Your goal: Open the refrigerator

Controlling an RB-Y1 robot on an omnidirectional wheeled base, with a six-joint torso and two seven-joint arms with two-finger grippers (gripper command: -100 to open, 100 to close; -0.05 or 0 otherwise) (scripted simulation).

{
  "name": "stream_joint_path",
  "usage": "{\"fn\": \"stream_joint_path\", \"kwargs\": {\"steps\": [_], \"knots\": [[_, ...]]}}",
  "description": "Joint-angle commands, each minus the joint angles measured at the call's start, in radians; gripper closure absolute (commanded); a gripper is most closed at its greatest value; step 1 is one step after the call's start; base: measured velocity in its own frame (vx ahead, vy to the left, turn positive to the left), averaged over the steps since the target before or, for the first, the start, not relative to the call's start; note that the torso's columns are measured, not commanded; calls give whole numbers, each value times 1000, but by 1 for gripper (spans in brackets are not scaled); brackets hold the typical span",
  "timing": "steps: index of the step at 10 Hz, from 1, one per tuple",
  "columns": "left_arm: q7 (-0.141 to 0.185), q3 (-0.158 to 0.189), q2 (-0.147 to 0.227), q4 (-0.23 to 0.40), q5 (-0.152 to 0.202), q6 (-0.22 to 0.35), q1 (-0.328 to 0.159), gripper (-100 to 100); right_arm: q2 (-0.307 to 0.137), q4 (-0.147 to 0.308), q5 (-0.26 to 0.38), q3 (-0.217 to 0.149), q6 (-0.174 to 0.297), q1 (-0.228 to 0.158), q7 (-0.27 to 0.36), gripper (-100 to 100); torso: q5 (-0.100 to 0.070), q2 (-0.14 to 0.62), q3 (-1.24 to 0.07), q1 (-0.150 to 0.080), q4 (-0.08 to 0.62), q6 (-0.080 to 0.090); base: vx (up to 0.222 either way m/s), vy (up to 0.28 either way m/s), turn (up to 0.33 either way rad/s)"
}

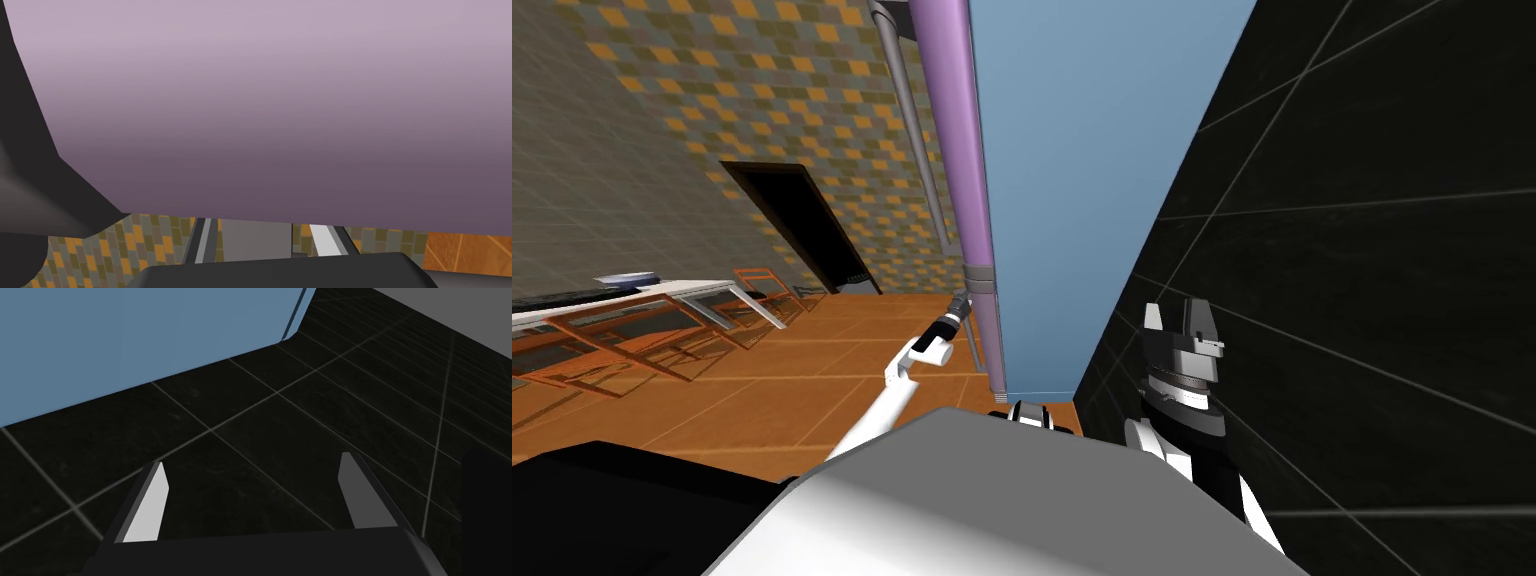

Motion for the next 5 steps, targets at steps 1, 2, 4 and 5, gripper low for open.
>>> {"fn": "stream_joint_path", "kwargs": {"steps": [1,2,4,5], "knots": [[-75,42,-78,-87,2,65,82,100,0,0,0,0,0,0,0,0,-1,0,-1,4,2,0,-12,75,-252],[-78,42,-103,-129,2,65,109,100,0,0,0,0,0,0,0,0,-1,1,0,3,2,-1,8,45,-33],[-126,103,-143,-180,6,105,142,100,0,0,0,0,0,0,0,0,-1,6,4,2,2,-6,8,28,-91],[-146,103,-165,-212,6,111,175,100,0,0,0,0,0,0,0,0,0,8,5,9,4,-7,-10,69,-268]]}}
